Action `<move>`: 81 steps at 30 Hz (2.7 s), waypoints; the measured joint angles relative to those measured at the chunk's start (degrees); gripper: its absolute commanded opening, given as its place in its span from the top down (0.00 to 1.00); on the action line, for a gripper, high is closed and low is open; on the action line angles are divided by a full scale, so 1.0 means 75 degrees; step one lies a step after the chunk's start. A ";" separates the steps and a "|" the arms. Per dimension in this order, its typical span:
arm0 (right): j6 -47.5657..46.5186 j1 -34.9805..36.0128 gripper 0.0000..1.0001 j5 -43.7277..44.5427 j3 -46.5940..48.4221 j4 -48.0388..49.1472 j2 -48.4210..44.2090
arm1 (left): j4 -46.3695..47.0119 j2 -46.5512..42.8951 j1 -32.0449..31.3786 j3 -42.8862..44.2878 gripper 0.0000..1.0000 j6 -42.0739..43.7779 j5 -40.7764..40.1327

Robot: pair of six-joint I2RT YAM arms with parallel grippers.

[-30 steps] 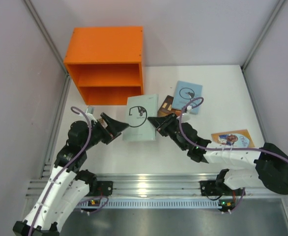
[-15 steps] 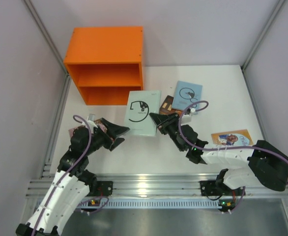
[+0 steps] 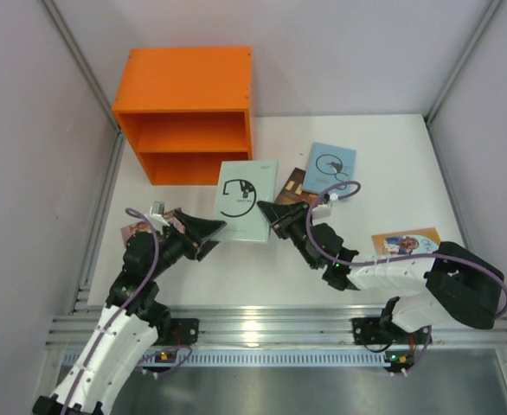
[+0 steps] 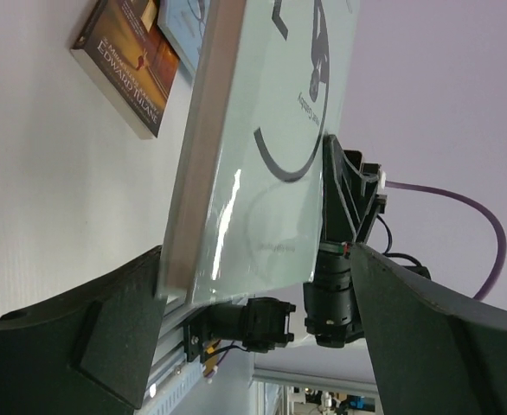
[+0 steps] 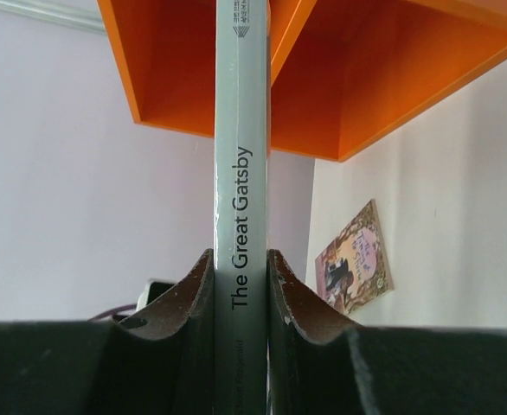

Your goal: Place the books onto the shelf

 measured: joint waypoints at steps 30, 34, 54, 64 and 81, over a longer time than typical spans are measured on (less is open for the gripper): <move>-0.4304 -0.4465 0.13 -0.6886 -0.0119 -0.4960 -0.4520 | 0.1090 0.1670 -0.0020 0.0589 1.00 0.1807 0.3346; -0.5368 -0.5260 0.12 -0.8786 0.1137 -0.6108 -0.3535 | 0.0207 0.2043 -0.0029 0.0997 1.00 0.2597 0.4030; -0.2343 -0.4919 1.00 -1.3076 -0.0090 -0.1274 -0.0807 | -0.0329 0.2935 0.0020 0.1533 0.92 0.3652 0.5193; -0.0117 -0.4832 1.00 -1.1672 0.0038 0.1381 0.0388 | -0.2320 0.4520 0.1437 0.3742 0.14 0.3963 0.3104; 0.0714 -0.3069 1.00 -0.6557 0.1711 0.1003 0.1903 | -0.3791 0.2460 0.2690 0.3914 0.07 0.3410 0.0393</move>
